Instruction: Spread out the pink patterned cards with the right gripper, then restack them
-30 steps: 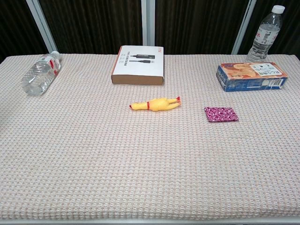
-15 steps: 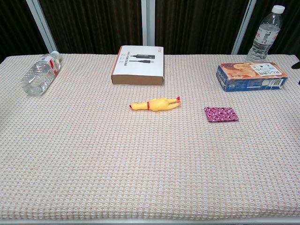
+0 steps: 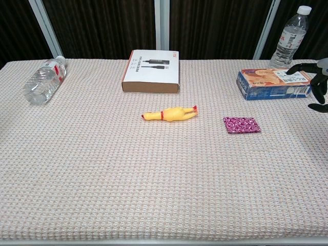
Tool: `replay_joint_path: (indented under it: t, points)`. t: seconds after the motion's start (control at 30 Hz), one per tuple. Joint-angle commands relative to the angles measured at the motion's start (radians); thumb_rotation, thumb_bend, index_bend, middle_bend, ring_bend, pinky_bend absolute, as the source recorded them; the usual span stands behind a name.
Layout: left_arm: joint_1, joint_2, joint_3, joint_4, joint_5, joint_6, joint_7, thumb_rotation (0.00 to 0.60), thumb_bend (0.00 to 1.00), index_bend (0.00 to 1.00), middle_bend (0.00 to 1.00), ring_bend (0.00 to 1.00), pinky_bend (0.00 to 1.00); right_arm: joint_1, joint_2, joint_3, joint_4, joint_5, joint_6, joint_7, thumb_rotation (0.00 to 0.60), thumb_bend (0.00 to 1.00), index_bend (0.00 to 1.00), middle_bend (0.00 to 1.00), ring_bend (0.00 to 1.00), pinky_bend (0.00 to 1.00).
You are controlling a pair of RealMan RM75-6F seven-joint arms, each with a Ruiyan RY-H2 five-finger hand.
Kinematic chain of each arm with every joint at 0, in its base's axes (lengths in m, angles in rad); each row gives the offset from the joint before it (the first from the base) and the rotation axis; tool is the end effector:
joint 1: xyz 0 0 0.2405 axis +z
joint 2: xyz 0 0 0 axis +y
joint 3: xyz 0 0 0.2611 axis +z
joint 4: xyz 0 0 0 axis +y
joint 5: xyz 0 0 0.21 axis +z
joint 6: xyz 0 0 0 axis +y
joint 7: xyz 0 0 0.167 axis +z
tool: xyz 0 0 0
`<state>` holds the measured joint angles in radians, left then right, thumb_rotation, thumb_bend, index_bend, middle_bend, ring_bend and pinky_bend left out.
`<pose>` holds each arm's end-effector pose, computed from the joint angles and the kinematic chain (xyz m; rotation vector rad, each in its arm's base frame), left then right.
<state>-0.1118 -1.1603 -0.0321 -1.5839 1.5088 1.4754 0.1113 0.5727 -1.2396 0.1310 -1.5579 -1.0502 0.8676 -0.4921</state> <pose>-0.3128 0.2093 0.1454 -1.4536 -0.8265 -0.8410 -0.2613 -0.3481 0.0636 1.8148 -0.8622 0.4927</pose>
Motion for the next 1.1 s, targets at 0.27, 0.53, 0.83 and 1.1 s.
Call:
replay_joint_path:
  t: [0.27,0.53,0.83,1.1]
  points:
    - [0.000,-0.002,0.000,0.001,-0.002,-0.002,0.004,0.600,0.00,0.23,0.22,0.13,0.24,0.121,-0.051,-0.035,0.014,0.195,-0.043,-0.211,0.563,0.46,0.17,0.90,0.74,0.77]
    - [-0.001,-0.001,-0.003,0.000,-0.010,-0.005,0.009,0.600,0.00,0.23,0.22,0.13,0.24,0.195,-0.077,-0.066,-0.018,0.338,-0.034,-0.310,0.600,0.56,0.25,0.96,0.80,0.80]
    - [-0.002,-0.004,-0.003,0.003,-0.016,-0.012,0.011,0.600,0.00,0.23,0.22,0.13,0.24,0.227,-0.120,-0.089,0.000,0.353,-0.018,-0.300,0.600,0.58,0.29,0.98,0.83,0.81]
    - [-0.002,-0.006,-0.004,0.006,-0.022,-0.015,0.012,0.600,0.00,0.23,0.22,0.13,0.24,0.259,-0.161,-0.101,0.034,0.389,-0.033,-0.291,0.600,0.60,0.29,0.98,0.83,0.81]
